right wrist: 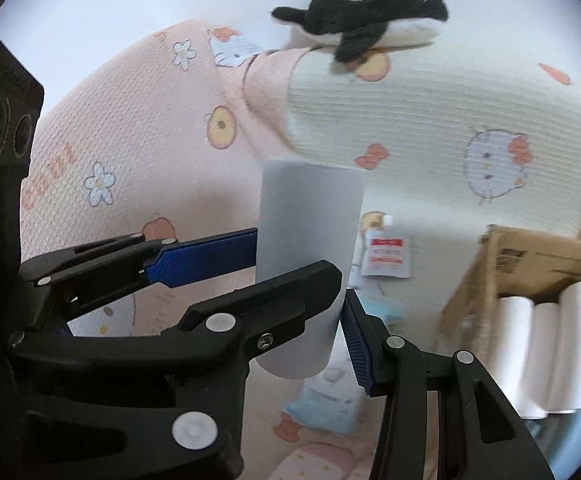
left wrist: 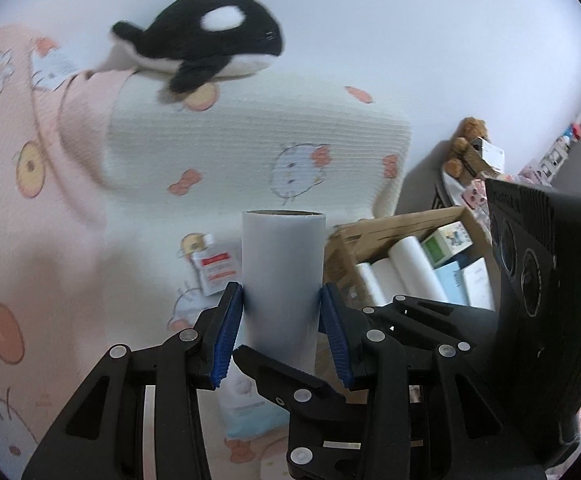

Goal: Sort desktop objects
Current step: 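Lift the held tube with the right tool and carry it over the box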

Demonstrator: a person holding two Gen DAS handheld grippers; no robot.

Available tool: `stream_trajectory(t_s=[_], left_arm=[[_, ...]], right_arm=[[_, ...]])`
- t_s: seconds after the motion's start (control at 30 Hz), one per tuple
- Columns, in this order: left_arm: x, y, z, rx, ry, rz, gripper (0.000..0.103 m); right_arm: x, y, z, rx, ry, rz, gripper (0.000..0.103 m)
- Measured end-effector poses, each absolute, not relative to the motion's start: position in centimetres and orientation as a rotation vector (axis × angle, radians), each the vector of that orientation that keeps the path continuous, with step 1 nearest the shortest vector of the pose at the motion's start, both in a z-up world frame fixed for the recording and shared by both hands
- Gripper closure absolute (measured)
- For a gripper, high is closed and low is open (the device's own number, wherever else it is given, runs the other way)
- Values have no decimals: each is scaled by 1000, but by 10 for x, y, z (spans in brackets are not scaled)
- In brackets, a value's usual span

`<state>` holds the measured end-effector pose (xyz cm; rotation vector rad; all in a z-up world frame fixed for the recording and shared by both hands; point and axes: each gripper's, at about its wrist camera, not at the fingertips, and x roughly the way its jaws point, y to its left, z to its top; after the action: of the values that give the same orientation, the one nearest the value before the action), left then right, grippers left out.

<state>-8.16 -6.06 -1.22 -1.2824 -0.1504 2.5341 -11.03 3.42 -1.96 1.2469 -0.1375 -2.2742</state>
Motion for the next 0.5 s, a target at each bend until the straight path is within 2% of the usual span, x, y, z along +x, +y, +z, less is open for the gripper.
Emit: stream_trajectory(t_s=[0.23, 0.5], left_arm=[[-92, -35, -4, -1247, -159, 2511, 59], [-104, 11, 5, -1270, -40, 2438, 59]], right_arm=[[-112, 60, -12, 1238, -61, -2324, 59], [-104, 106, -17, 1230, -137, -2339, 58]])
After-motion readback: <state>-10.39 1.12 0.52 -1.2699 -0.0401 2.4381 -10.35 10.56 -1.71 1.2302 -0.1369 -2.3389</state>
